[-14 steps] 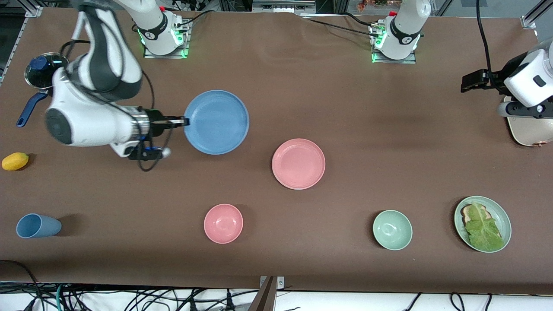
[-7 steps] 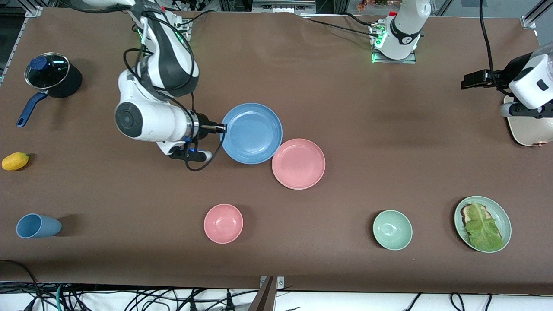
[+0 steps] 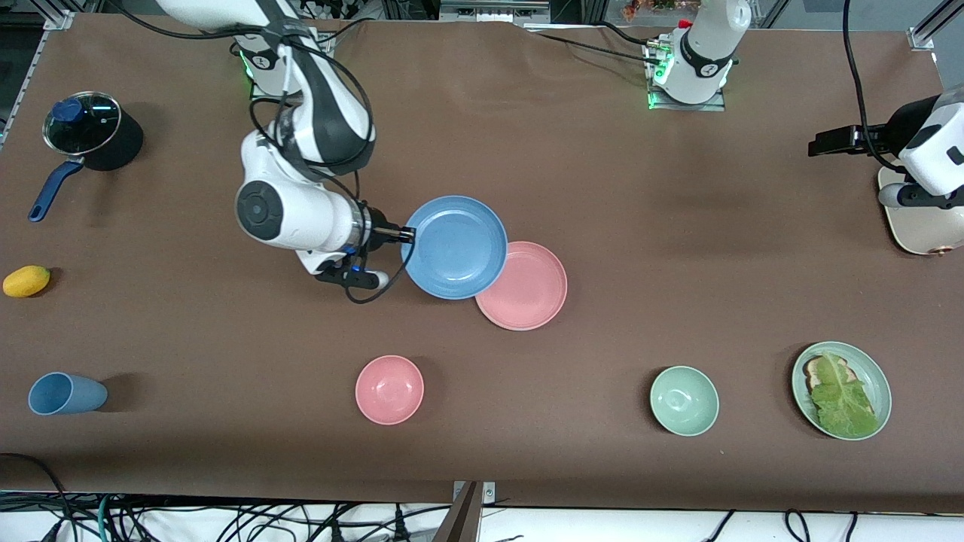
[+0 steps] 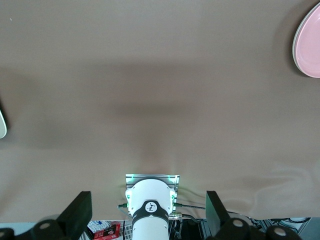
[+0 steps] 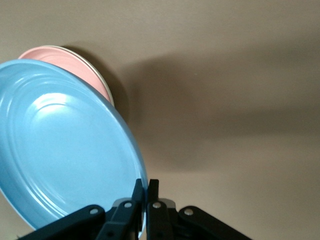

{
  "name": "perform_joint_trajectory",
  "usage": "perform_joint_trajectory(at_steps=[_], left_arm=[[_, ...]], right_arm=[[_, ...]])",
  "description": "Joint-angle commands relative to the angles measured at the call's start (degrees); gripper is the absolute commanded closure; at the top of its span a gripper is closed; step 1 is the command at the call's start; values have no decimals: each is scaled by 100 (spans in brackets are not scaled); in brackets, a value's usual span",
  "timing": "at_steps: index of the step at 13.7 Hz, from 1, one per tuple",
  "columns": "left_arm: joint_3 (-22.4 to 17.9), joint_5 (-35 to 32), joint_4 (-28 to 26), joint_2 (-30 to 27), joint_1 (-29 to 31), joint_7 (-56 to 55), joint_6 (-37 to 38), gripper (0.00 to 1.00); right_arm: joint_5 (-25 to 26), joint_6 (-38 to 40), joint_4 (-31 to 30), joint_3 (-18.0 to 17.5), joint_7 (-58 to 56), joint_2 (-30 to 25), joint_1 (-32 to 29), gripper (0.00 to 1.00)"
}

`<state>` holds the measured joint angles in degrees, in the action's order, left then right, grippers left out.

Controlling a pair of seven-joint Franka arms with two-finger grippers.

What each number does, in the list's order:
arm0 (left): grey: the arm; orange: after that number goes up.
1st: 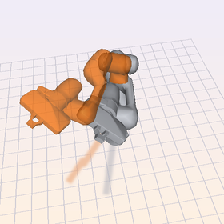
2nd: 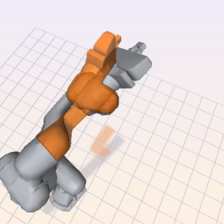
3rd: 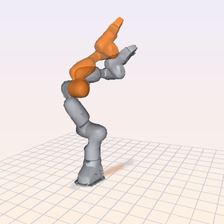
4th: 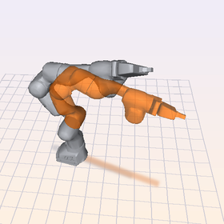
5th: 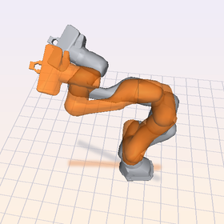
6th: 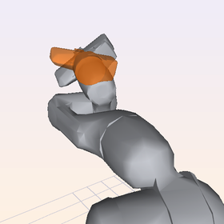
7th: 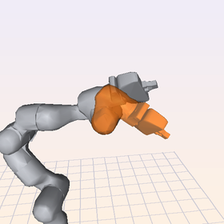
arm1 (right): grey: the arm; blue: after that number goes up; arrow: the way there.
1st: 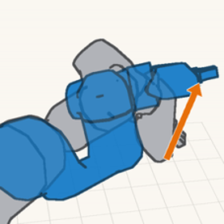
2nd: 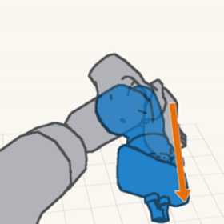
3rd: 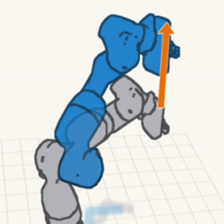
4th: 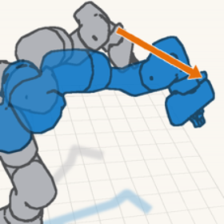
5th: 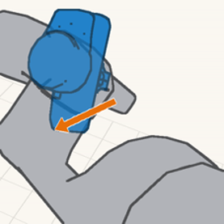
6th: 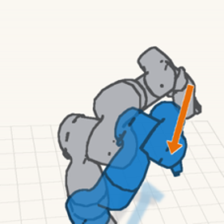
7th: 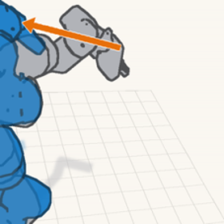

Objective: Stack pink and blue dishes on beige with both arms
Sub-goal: 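Lift and carry the blue plate with the right gripper onto the pink plate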

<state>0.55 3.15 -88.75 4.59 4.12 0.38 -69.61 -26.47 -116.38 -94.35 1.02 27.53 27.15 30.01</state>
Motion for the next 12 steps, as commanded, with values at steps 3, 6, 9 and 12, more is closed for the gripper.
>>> perform_joint_trajectory(at_steps=[3, 6, 9, 12], left_arm=[[24, 19, -37, -116, -43, 23, -35, 0], [33, -52, -37, -116, -96, 330, -123, 0], [33, -52, -37, -108, -78, 340, -123, 0], [24, -52, -28, -37, -60, 340, -123, 0]], right_arm=[[-367, -815, 688, -137, 586, 772, 408, 100], [-386, -1193, 743, -146, 719, 1063, 620, 100], [-385, -1527, 734, -146, 719, 1318, 821, 100], [-394, -1572, 743, -146, 631, 1477, 866, 100]])
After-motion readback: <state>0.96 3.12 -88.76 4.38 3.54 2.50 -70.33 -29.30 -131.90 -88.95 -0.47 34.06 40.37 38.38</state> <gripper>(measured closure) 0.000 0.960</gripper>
